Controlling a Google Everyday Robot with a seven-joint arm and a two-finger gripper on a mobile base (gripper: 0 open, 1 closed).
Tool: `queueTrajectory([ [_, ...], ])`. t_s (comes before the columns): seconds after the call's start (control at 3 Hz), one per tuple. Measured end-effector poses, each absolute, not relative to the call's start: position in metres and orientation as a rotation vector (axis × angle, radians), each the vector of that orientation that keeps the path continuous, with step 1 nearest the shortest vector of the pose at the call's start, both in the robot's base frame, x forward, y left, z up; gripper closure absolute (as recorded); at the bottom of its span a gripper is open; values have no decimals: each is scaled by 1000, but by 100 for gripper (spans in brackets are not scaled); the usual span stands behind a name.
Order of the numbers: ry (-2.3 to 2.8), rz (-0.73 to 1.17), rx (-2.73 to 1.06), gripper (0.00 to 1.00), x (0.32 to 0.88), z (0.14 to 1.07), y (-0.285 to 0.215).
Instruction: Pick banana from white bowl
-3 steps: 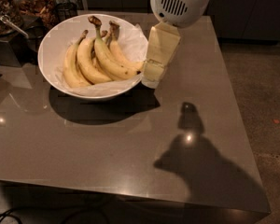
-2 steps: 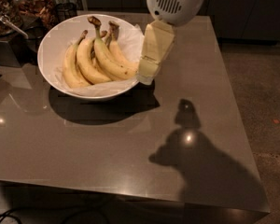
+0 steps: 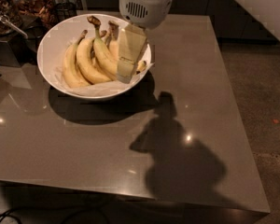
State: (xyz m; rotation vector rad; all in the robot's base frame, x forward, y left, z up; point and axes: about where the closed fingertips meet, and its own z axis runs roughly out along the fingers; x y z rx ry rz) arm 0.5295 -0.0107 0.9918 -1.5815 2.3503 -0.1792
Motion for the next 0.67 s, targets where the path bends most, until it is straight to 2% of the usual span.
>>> queueTrajectory([
  [0.67, 2357, -60, -1622, 0, 546, 983, 27],
])
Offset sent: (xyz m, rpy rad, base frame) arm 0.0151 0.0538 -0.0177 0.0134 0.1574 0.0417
